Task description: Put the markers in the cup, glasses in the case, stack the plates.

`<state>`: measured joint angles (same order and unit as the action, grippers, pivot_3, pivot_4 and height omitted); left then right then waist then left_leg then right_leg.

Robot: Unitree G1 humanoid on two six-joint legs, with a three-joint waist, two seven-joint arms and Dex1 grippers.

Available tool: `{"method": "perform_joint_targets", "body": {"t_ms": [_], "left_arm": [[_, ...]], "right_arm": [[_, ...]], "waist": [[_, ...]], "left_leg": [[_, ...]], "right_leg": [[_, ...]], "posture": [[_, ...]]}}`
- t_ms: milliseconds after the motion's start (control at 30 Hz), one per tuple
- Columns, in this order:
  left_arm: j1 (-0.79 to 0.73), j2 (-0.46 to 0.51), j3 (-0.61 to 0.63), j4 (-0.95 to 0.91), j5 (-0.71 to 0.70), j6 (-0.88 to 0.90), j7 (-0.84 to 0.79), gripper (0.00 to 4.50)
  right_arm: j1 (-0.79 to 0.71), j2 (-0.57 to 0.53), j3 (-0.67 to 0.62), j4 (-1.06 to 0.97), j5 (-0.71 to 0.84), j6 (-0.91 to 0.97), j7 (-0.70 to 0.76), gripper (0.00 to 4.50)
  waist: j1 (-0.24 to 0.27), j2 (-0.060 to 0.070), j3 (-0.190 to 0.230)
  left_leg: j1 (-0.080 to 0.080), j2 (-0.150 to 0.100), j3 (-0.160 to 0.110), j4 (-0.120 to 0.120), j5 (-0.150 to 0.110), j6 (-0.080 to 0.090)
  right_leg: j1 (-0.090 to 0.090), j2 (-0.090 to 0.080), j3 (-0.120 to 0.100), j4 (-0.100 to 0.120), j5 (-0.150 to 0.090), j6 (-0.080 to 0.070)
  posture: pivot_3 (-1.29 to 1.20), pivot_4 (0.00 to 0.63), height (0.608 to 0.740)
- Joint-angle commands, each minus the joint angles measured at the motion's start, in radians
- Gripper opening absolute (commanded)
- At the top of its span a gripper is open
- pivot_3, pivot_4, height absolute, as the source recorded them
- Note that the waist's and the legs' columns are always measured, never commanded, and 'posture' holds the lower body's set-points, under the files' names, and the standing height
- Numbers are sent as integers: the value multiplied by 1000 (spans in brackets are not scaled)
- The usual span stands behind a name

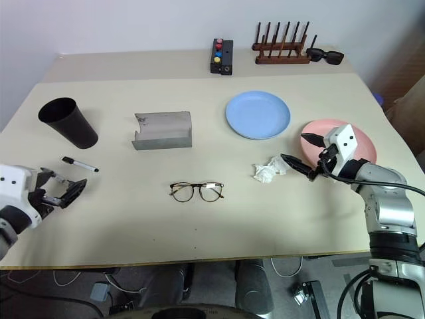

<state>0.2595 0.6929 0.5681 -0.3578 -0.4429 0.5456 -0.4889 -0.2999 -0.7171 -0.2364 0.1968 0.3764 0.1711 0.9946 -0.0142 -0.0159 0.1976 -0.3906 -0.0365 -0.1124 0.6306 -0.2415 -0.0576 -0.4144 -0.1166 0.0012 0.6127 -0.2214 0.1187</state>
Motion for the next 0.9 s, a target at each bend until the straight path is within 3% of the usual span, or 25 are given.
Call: {"method": "perform_joint_targets", "body": {"t_ms": [33,267,600,900], "left_arm": [[10,38,34,4,28,5,-13,4464],[-59,64,82,29,-33,204,26,4464],[-111,-5,88,-29,-23,362,167,4464],[-284,-122,51,-27,27,471,395,4464]], "right_arm": [[-25,1,1,-52,20,20,-8,4500],[-42,15,38,-215,52,116,-38,4500],[-74,51,97,-312,77,219,-83,4500],[-83,85,123,-313,79,225,-86,4500]], "waist": [[0,0,0],[0,0,0],[1,0,0],[3,-1,-1]], "left_leg": [[0,0,0,0,0,0],[0,0,0,0,0,0],[0,0,0,0,0,0],[0,0,-1,0,0,0]], "right_leg": [[0,0,0,0,0,0],[-1,0,0,0,0,0],[-1,0,0,0,0,0],[0,0,0,0,0,1]], "posture": [[0,150,734],[0,150,734],[0,150,734],[0,150,734]]}}
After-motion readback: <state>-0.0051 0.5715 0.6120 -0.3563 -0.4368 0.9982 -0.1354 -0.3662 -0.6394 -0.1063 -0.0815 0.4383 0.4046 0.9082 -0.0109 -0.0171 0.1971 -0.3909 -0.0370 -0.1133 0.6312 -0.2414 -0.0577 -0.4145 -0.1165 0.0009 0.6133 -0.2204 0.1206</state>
